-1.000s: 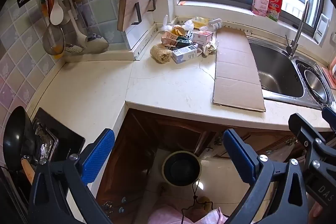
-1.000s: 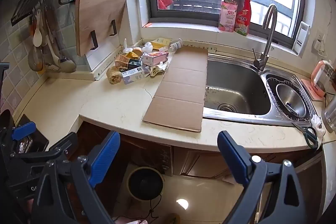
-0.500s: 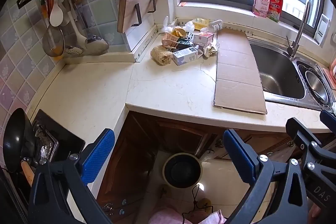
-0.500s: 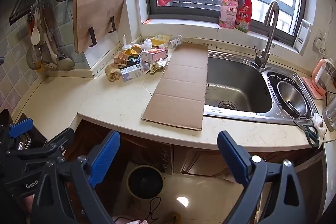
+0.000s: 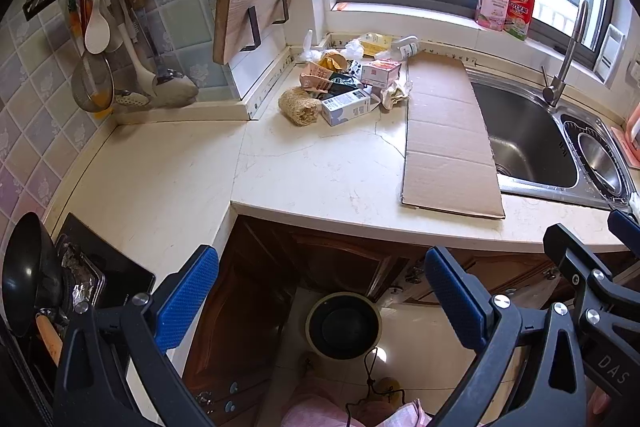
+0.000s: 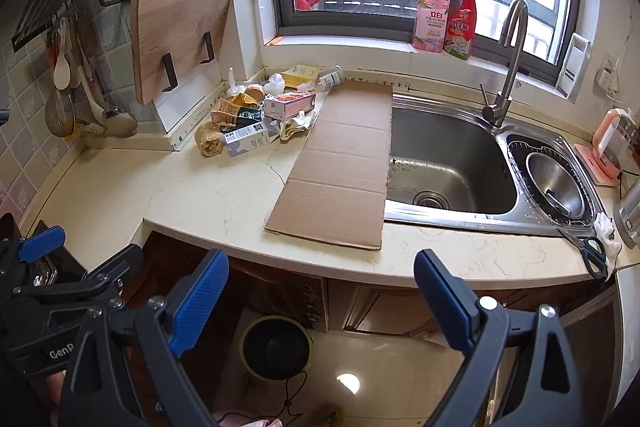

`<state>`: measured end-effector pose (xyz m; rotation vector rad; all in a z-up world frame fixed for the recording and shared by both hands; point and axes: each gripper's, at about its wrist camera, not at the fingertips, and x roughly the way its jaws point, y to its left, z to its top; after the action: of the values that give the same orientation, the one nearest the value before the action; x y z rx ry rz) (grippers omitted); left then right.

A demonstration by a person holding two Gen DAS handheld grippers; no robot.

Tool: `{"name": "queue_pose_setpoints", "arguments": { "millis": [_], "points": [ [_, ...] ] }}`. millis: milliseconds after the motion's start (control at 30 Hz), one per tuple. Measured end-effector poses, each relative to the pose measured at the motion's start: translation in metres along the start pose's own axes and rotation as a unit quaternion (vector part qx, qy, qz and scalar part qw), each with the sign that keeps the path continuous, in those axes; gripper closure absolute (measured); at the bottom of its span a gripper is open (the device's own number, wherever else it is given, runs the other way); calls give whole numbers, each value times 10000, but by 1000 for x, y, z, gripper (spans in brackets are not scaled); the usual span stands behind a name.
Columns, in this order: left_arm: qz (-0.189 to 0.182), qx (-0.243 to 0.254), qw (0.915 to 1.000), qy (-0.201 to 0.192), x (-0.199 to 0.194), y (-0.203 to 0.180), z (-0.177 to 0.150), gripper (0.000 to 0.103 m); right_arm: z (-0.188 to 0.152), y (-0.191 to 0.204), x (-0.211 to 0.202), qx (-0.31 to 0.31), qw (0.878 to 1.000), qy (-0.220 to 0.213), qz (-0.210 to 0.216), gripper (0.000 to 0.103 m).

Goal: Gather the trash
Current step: 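Move both tools toward the trash pile on the counter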

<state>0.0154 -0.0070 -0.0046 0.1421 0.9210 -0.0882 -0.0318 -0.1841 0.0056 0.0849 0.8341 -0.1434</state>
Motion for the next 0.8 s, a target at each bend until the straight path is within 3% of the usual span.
{"name": "queue_pose_setpoints", "arguments": {
  "millis": [800],
  "points": [
    [-13,-12,10000,-17,0,-1,-1,1,2,0,-1,-14,10000,23,0,8]
  ]
}}
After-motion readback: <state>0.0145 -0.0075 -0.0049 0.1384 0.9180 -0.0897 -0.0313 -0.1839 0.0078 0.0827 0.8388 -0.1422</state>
